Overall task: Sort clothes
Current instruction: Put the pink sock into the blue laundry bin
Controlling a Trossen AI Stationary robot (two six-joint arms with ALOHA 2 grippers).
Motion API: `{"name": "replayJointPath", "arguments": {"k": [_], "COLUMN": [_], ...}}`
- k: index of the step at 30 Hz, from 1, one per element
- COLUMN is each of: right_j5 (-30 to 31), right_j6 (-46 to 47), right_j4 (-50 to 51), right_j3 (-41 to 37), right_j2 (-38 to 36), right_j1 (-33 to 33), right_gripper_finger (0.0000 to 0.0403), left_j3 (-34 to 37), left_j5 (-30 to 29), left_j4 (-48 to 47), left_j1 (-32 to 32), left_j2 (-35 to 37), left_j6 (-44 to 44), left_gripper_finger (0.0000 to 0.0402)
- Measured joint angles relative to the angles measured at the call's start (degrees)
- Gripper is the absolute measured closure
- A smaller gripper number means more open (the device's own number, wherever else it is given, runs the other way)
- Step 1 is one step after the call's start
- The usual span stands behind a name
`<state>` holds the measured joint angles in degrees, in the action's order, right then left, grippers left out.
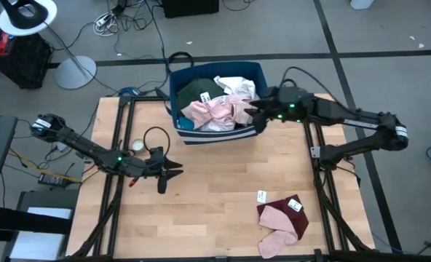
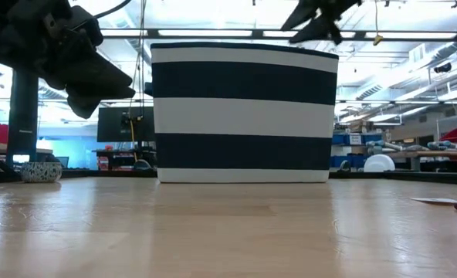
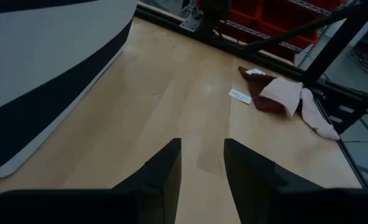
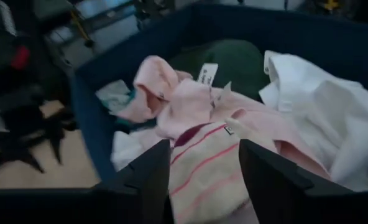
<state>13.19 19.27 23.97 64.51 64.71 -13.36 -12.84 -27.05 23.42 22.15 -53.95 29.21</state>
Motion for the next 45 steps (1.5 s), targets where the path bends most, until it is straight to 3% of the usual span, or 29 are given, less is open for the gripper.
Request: {"name": "replayJointPath", "arguments": {"k": [9,18,29,36,45], "right_j5": [-0.94,5.12,5.21,4.9,-0.36], "right_j6": [7.48,26.02,49.39,53.19,54.69], "right_j4": [13.68,24.14,23.85,19.82,10.93], "right_j3": [0.02,-4.78,-15.84,-16.59,-16.59], "right_j2": [-10.66,-11.19,-3.0,5.09,13.35], "right_j1": [9.51,27.0,43.24,50.31,56.68], "right_gripper_finger": [0.0219,0.0222,0.0222,0.0222,0.0222], "left_j3": [0.0,0.0,0.0,0.0,0.0], "left_j5": [0.02,0.03,0.07,0.07,0.07], "left_j4": [0.41,1.18,1.2,1.19,1.11], "left_j1": [0.0,0.0,0.0,0.0,0.0], "left_j2": [0.0,0.0,0.0,-0.02,-0.04], "left_j6": [0.0,0.0,0.02,0.04,1.11], "left_gripper_finger": [0.0275,0.0275,0.0275,0.0275,0.0275]}}
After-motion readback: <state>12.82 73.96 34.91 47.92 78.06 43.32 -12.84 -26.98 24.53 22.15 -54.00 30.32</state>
